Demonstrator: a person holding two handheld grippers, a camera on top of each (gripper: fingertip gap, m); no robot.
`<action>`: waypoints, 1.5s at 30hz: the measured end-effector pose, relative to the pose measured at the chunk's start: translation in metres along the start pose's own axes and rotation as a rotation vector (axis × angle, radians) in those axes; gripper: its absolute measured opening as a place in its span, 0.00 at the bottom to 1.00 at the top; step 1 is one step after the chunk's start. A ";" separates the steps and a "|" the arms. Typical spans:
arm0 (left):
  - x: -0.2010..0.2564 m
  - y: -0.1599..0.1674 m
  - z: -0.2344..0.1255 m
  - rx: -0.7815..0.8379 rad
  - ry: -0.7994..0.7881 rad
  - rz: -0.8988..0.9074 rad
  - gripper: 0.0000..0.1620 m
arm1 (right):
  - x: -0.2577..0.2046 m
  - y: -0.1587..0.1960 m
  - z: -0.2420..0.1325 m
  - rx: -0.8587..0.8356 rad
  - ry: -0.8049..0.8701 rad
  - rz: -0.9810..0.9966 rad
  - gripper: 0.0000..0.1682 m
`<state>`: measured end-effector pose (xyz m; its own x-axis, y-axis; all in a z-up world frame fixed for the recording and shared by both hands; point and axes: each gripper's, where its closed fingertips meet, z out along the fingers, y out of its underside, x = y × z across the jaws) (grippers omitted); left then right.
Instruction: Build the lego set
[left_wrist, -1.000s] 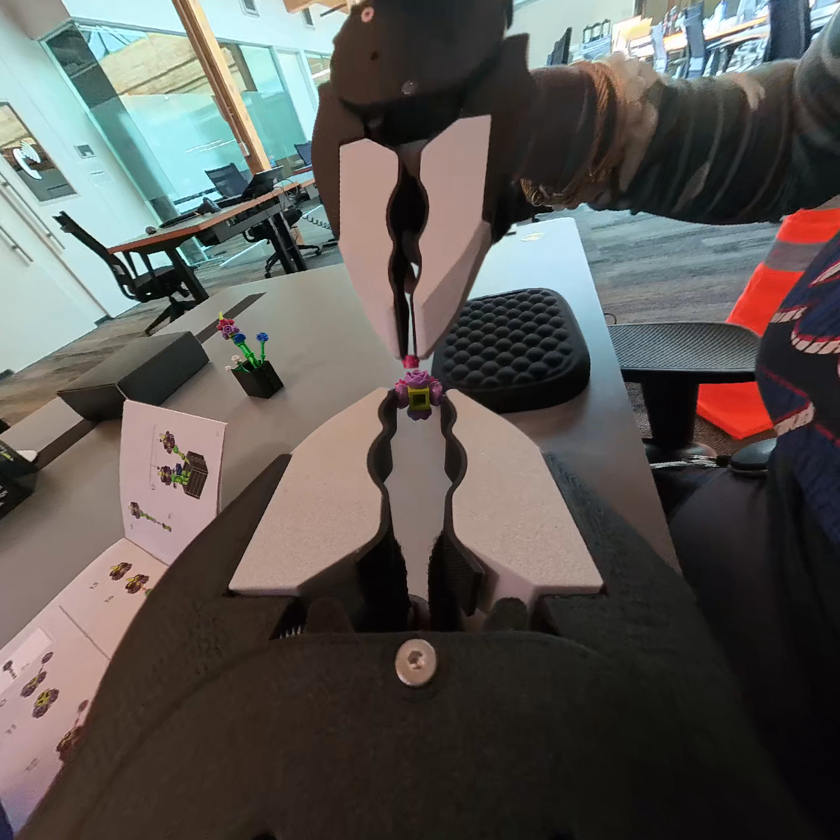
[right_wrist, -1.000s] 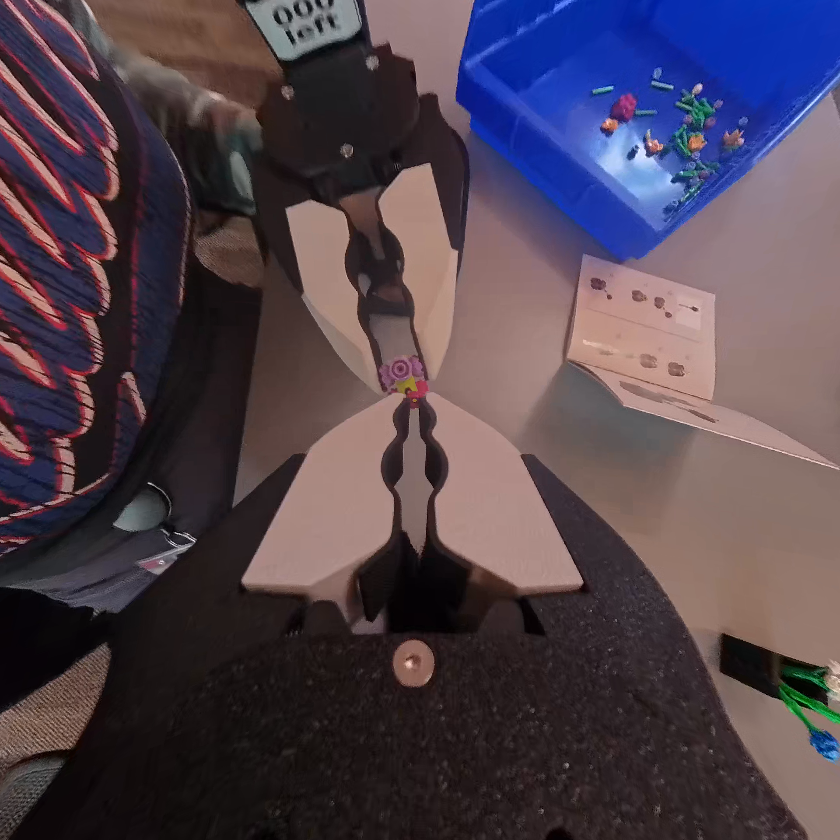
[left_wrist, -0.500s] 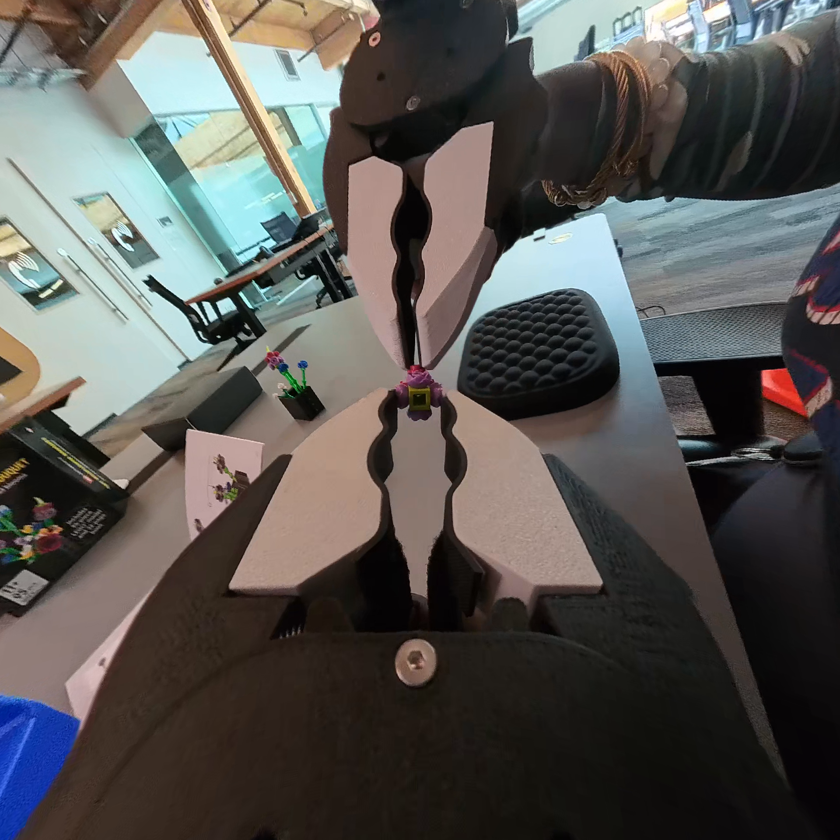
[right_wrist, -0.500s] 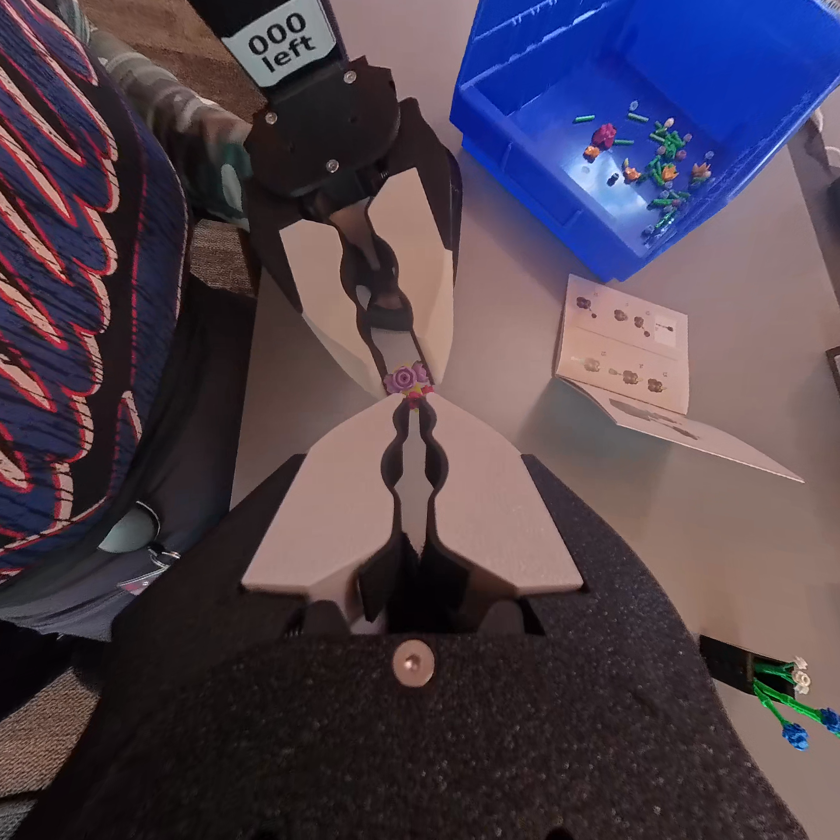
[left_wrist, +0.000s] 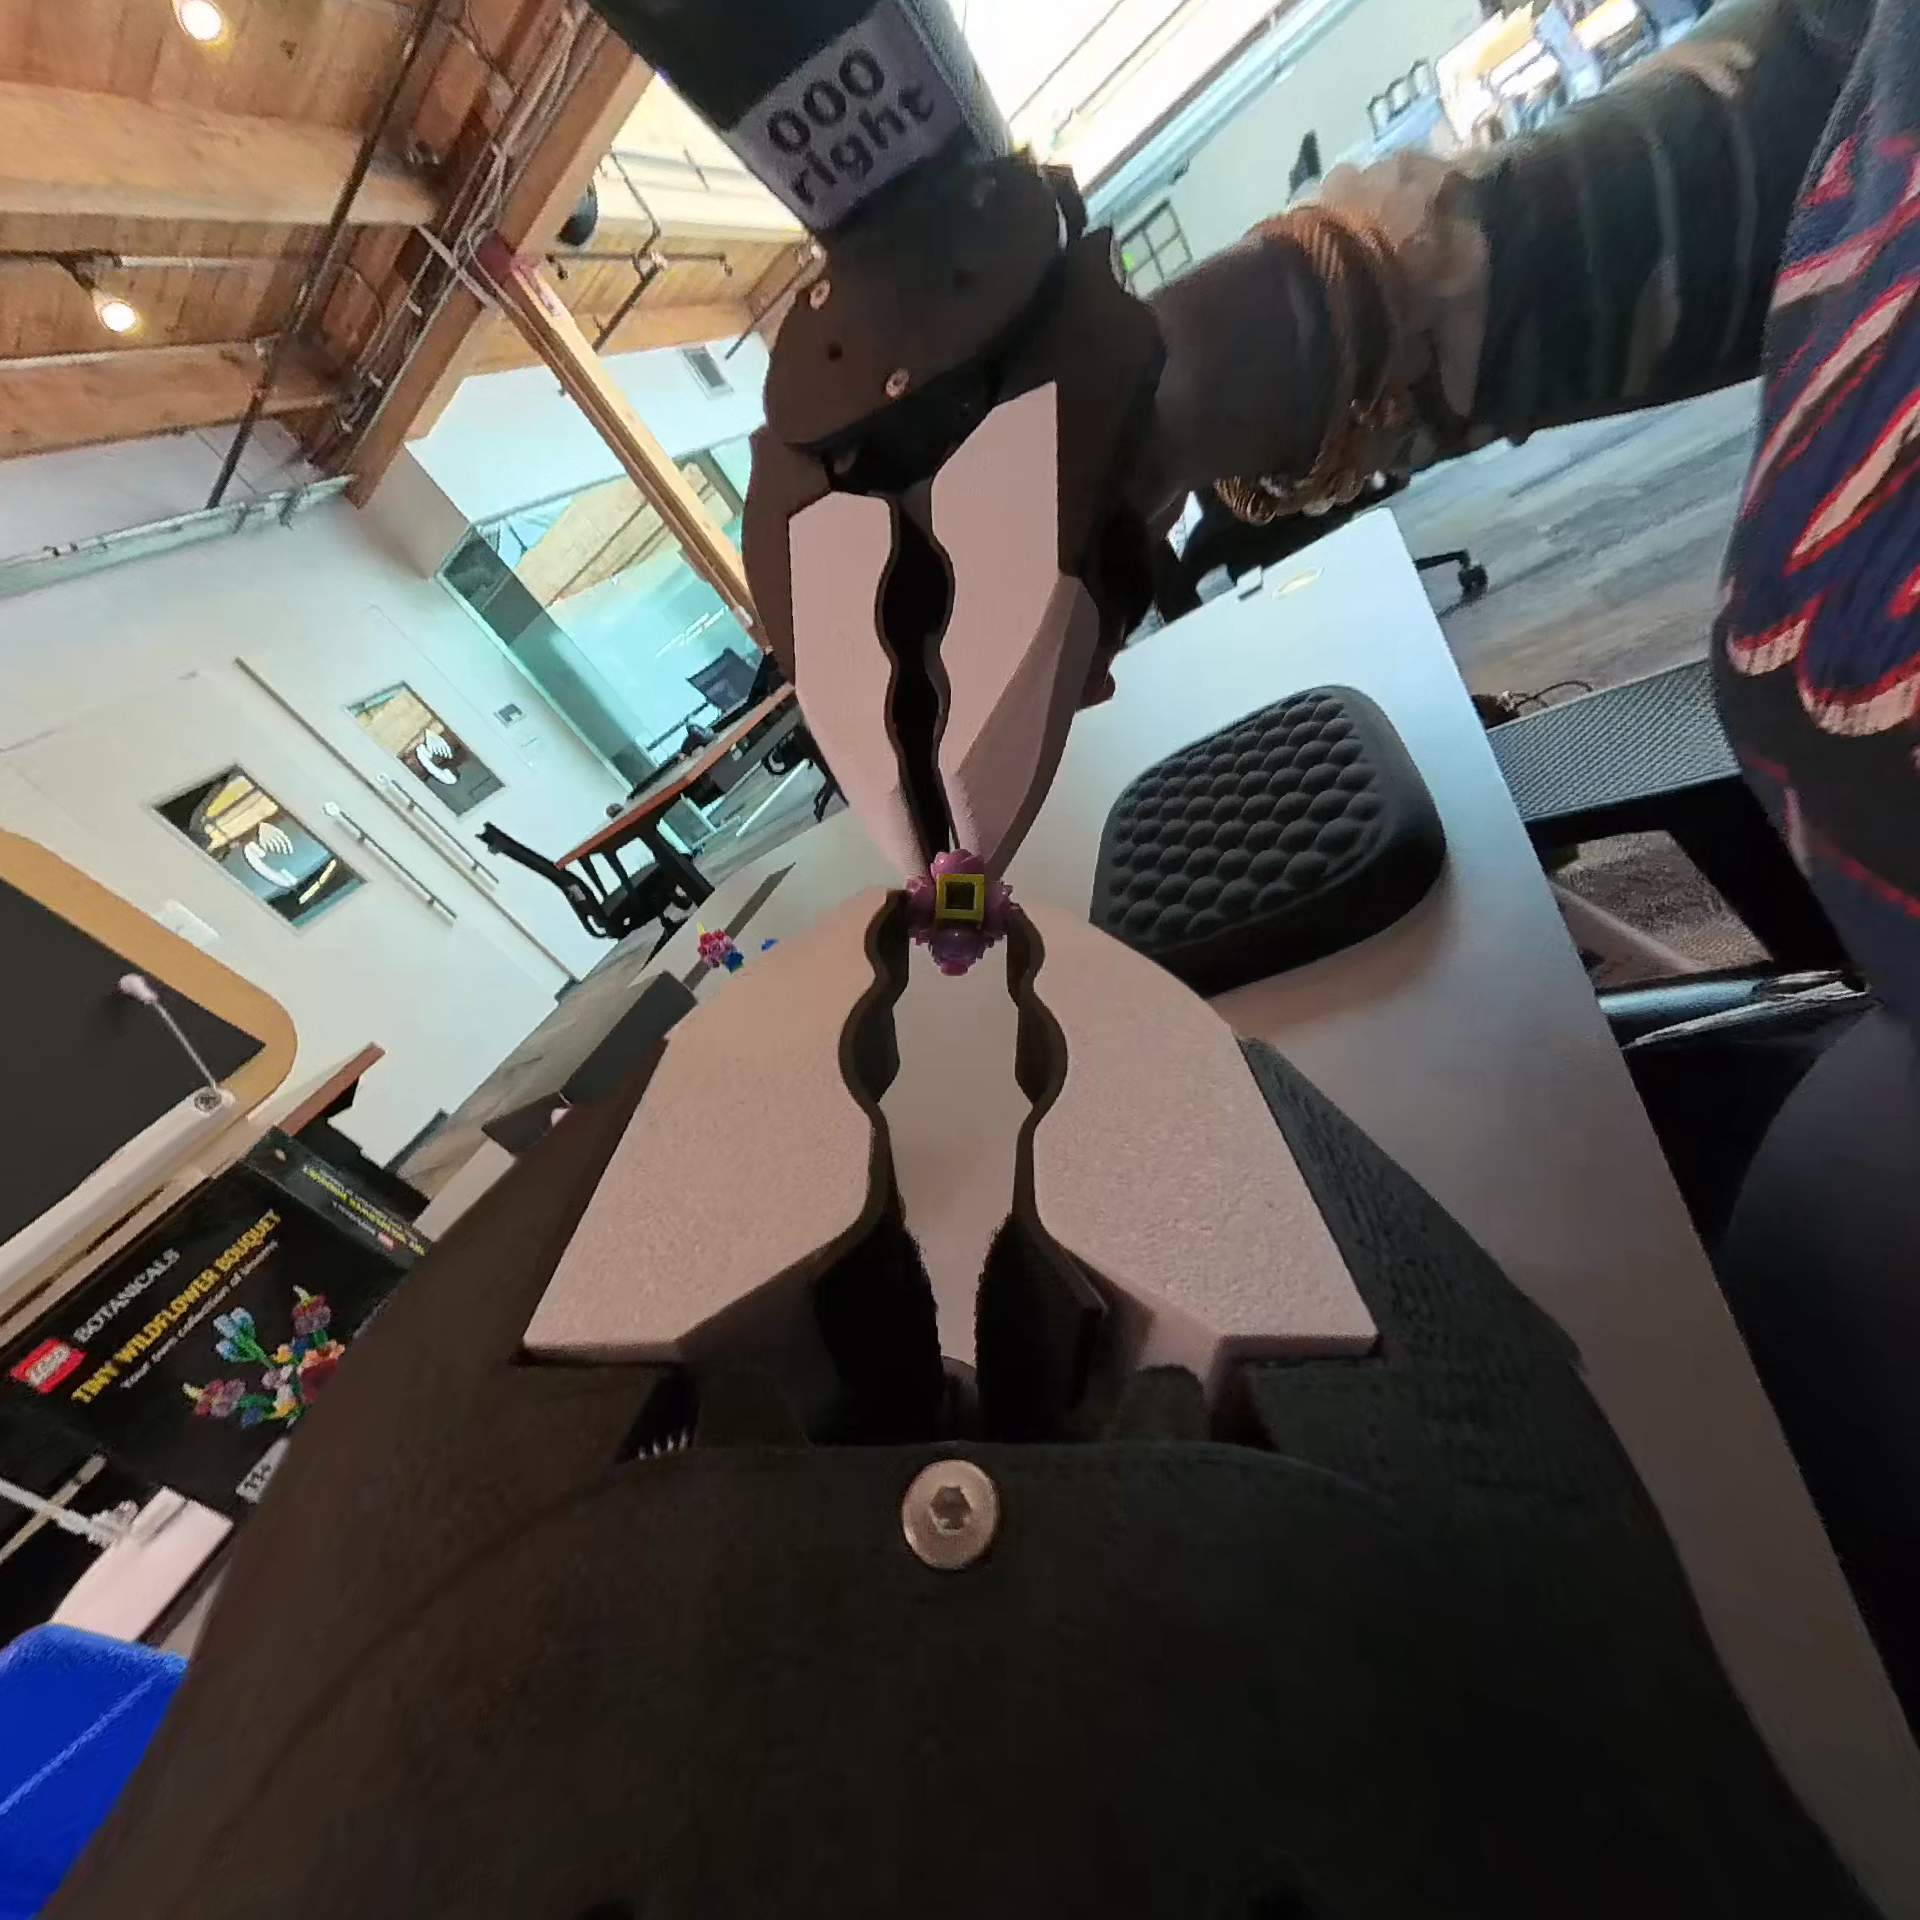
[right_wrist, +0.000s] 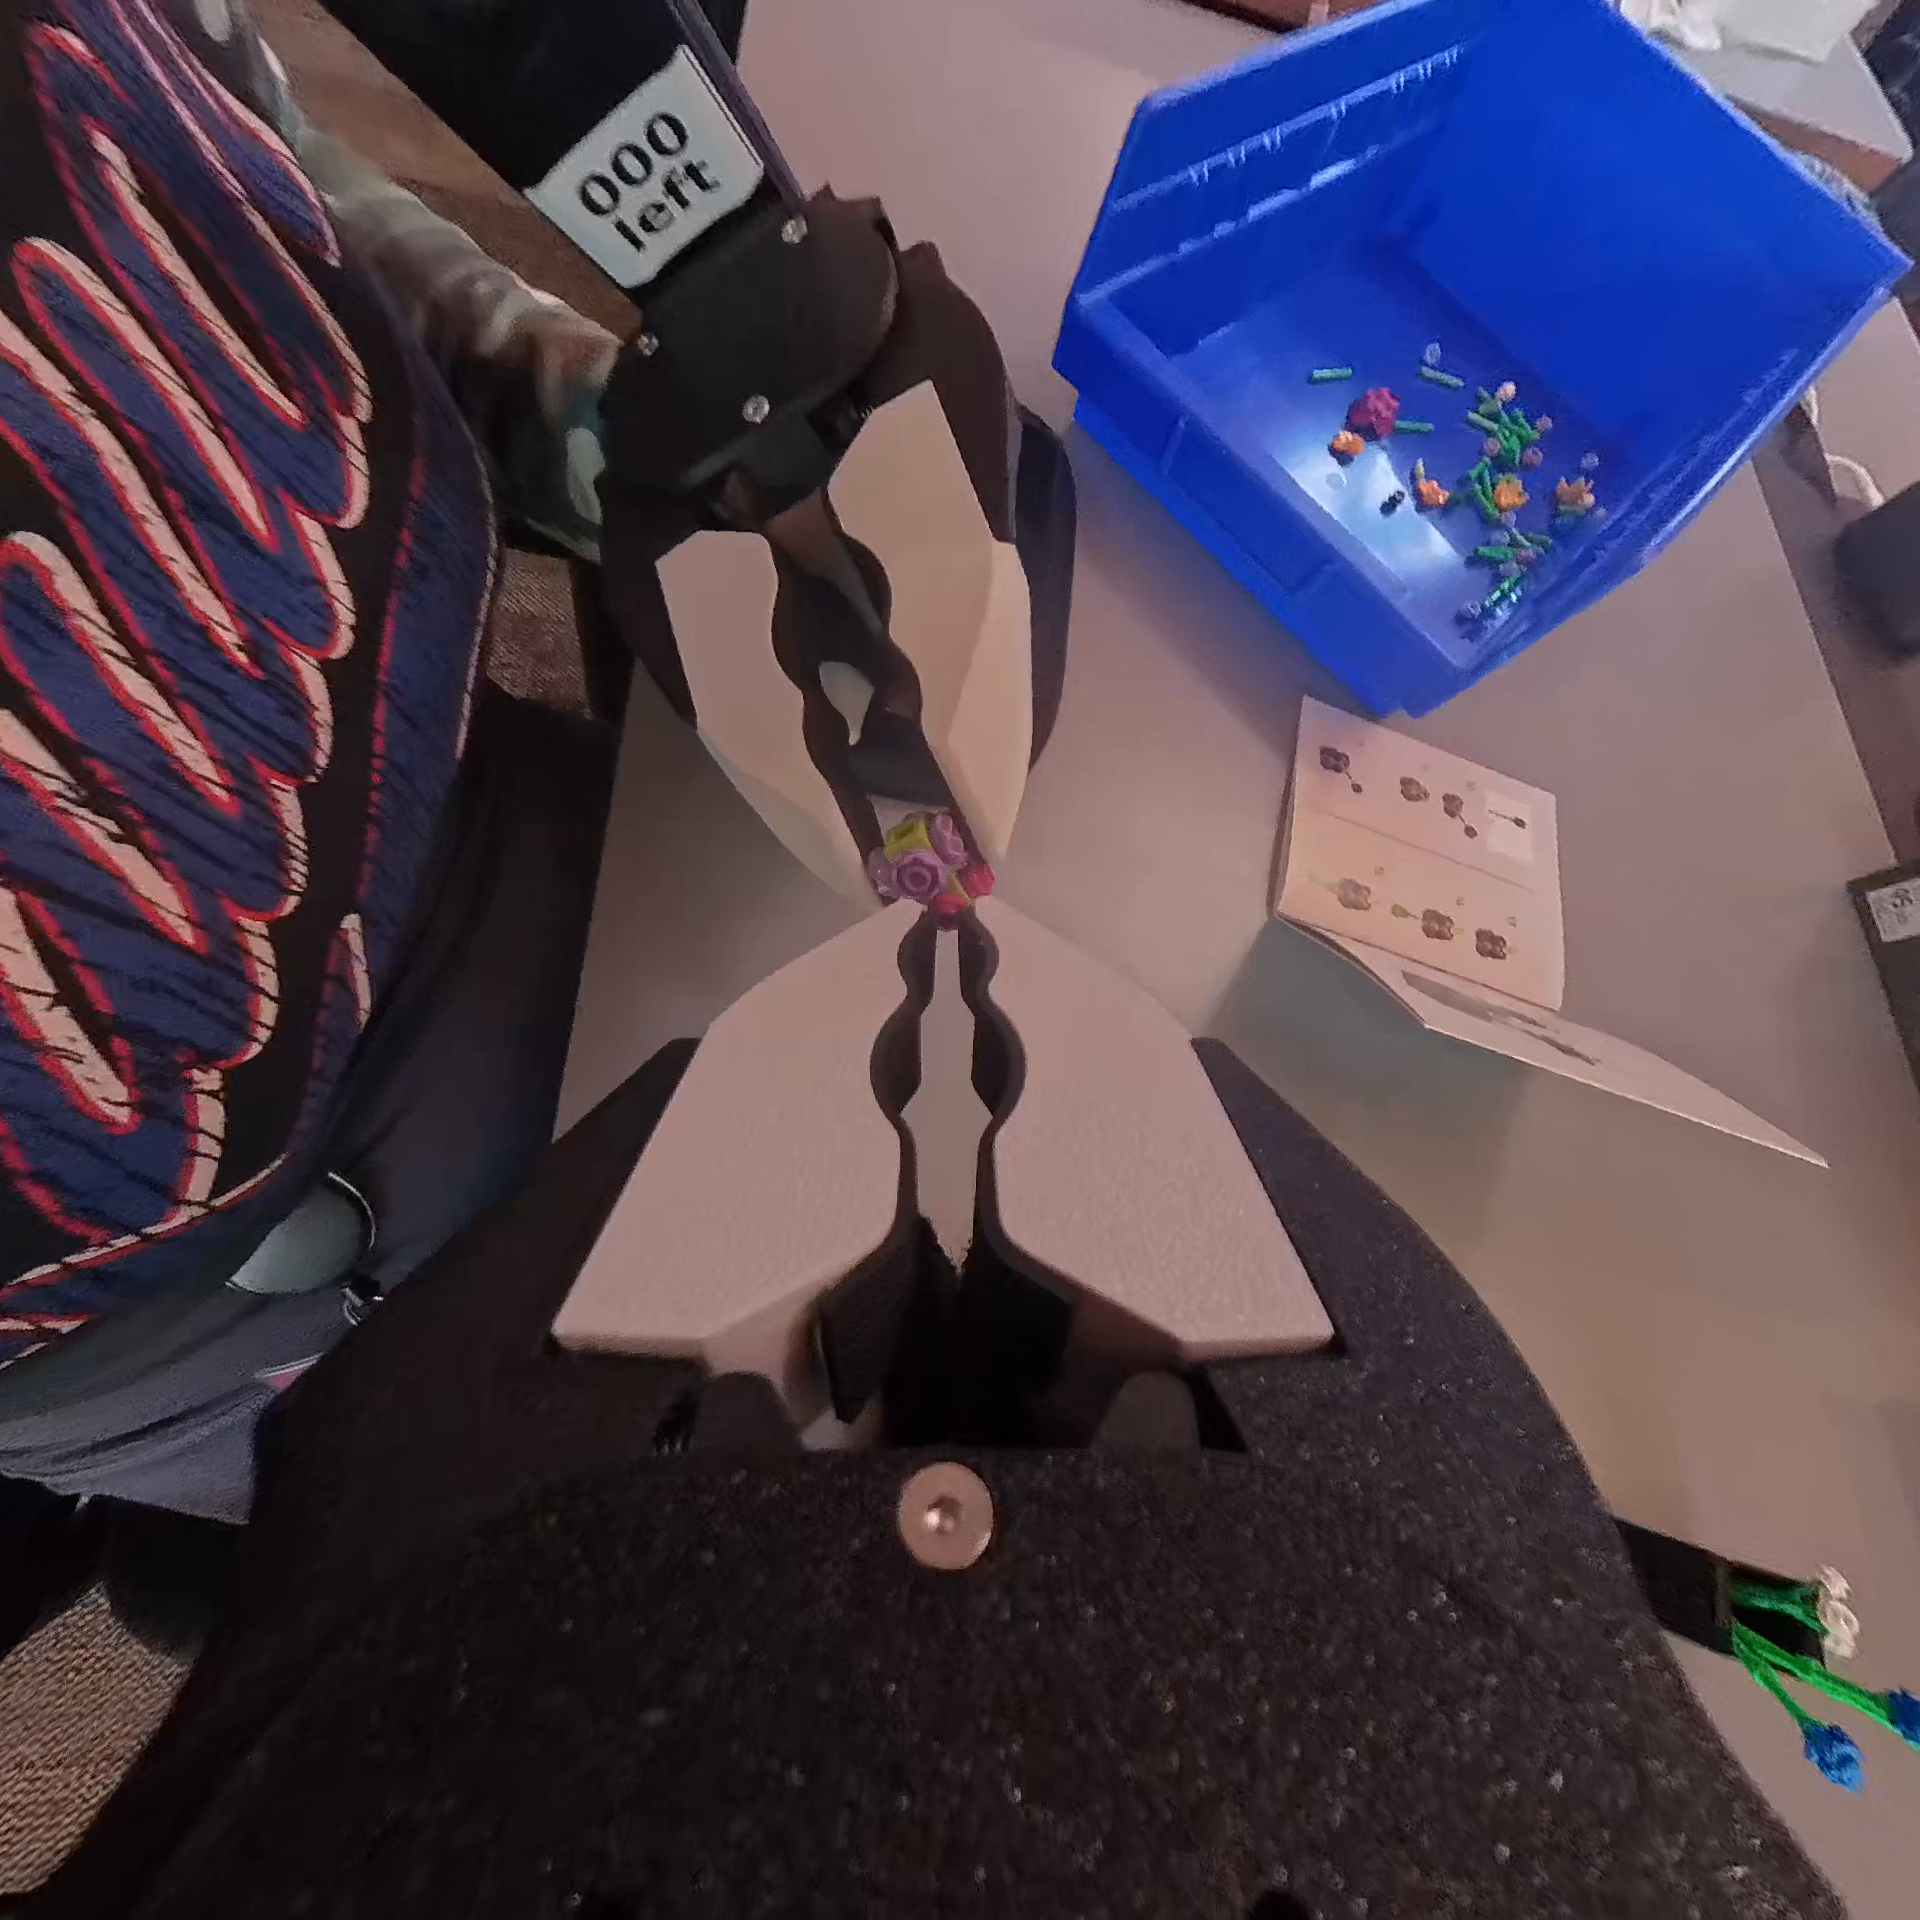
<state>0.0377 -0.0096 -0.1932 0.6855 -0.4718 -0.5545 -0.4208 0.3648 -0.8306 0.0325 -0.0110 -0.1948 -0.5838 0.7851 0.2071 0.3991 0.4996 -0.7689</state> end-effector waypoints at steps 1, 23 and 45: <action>0.000 -0.003 -0.001 0.022 0.001 0.003 0.11 | -0.001 -0.003 -0.001 0.021 -0.010 -0.005 0.03; -0.023 -0.053 -0.030 0.452 -0.053 -0.090 0.11 | -0.005 -0.063 -0.014 0.765 -0.625 0.781 0.29; -0.010 -0.052 -0.025 0.449 0.030 -0.091 0.11 | -0.017 -0.058 -0.009 0.947 -1.049 1.018 0.11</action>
<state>0.0377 -0.0444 -0.1462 0.6876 -0.5387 -0.4869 -0.0556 0.6295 -0.7750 0.0254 -0.0497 -0.1484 -0.7079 -0.1191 -0.6962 0.5741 -0.6712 -0.4690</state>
